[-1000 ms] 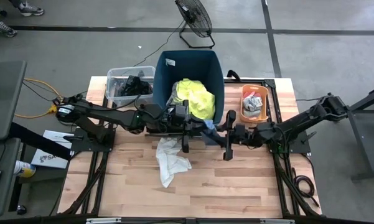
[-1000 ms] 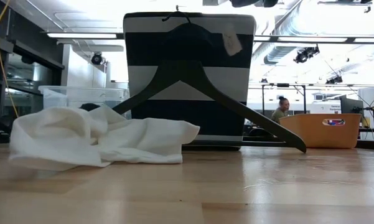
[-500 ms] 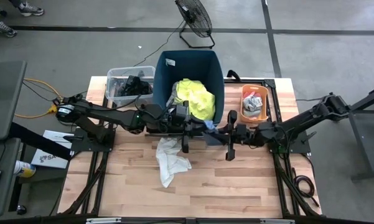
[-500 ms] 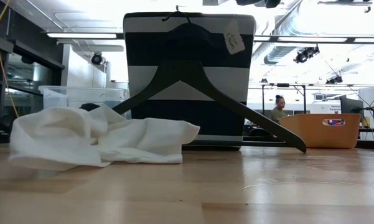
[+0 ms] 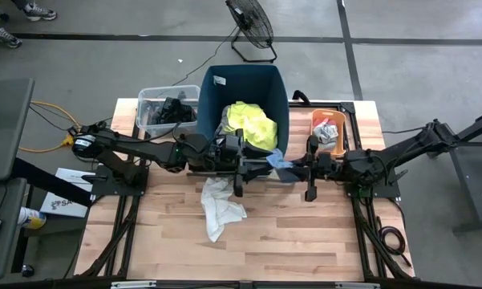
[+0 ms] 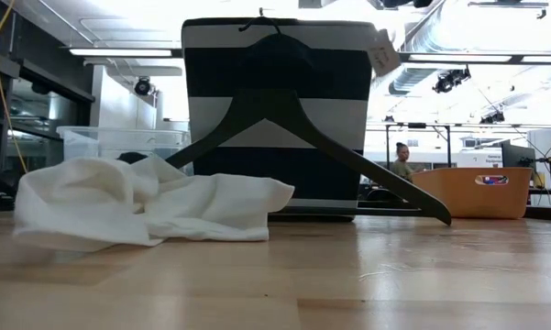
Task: Pick & Place Cloths
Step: Put the blue sock into the orange bin
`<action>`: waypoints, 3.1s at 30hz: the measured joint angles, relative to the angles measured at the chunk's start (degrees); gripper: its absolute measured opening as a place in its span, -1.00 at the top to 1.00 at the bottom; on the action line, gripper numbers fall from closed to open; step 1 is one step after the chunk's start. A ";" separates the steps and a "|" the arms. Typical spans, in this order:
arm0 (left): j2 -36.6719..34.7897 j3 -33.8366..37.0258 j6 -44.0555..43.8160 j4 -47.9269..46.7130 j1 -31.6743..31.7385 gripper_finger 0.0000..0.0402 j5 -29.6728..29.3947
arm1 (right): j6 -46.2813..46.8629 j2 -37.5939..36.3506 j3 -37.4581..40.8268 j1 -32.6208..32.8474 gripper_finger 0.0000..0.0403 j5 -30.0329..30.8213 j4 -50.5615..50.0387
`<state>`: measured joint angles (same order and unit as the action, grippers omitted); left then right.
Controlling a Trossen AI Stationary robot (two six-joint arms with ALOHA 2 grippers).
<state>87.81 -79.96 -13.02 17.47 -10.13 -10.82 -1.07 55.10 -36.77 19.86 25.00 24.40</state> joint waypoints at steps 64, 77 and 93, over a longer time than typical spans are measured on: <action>-12.70 -0.02 10.26 -31.75 16.30 -0.52 3.07 | 65.80 -2.98 -0.04 -41.67 0.98 24.52 -76.58; -12.72 -0.02 13.64 -39.31 18.93 -0.52 2.63 | 65.41 10.10 -0.04 -51.52 0.98 17.84 -70.66; -12.70 -0.02 14.76 -42.09 18.86 -0.52 2.48 | 61.25 26.34 -0.04 -59.20 0.98 9.24 -59.28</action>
<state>75.11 -79.99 1.74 -24.62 8.73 -8.34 60.18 81.44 -36.82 -39.35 34.24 -34.88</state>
